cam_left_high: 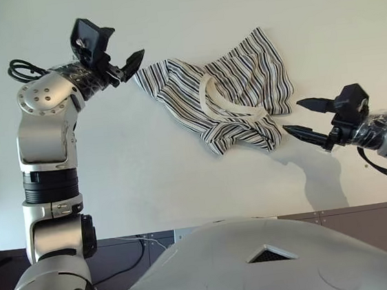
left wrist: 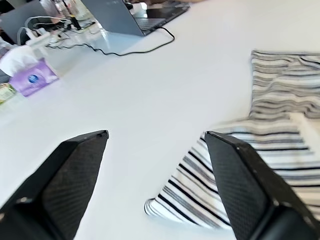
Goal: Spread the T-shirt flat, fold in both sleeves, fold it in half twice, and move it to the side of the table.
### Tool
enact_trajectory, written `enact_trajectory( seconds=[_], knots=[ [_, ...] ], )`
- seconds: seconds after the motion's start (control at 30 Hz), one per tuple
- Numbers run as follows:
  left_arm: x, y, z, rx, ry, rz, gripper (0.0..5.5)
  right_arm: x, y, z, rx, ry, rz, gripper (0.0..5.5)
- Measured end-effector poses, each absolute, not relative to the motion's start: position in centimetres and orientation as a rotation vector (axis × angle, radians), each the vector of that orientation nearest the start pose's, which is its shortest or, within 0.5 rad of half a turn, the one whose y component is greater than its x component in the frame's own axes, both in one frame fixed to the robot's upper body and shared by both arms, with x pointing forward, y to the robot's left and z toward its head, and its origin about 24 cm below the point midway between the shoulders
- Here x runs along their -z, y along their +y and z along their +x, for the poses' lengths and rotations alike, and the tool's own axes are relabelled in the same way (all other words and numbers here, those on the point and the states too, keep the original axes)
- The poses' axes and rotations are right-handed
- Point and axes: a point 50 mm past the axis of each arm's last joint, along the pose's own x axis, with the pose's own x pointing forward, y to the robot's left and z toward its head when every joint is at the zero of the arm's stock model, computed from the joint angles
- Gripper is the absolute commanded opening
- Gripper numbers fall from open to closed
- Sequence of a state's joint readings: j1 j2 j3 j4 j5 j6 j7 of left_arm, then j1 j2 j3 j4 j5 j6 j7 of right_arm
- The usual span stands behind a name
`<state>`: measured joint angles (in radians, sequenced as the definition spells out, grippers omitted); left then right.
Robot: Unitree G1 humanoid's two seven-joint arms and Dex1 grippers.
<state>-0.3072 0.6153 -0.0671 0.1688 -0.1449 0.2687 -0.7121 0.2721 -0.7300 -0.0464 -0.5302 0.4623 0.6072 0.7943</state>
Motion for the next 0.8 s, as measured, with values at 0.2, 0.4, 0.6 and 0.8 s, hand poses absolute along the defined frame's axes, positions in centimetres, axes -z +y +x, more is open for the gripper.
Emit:
enact_trajectory(
  seconds=[0.2,0.4,0.6,0.8],
  knots=[
    [-6.2,21.7,32.3,0.804,0.297,0.402,3.57,-4.8,-20.2,15.2,-0.883,0.659,-0.074,3.43],
    [-4.4,20.4,33.3,0.876,0.344,0.425,3.57,-4.2,-20.7,16.1,-0.828,0.668,0.030,3.43],
    [-2.6,19.3,33.3,0.935,0.420,0.563,3.57,-3.4,-18.7,17.6,-0.822,0.612,-0.022,3.43],
    [-1.9,21.2,30.3,0.866,0.335,0.624,3.57,-2.9,-19.1,19.0,-0.770,0.488,-0.290,3.43]
  ],
)
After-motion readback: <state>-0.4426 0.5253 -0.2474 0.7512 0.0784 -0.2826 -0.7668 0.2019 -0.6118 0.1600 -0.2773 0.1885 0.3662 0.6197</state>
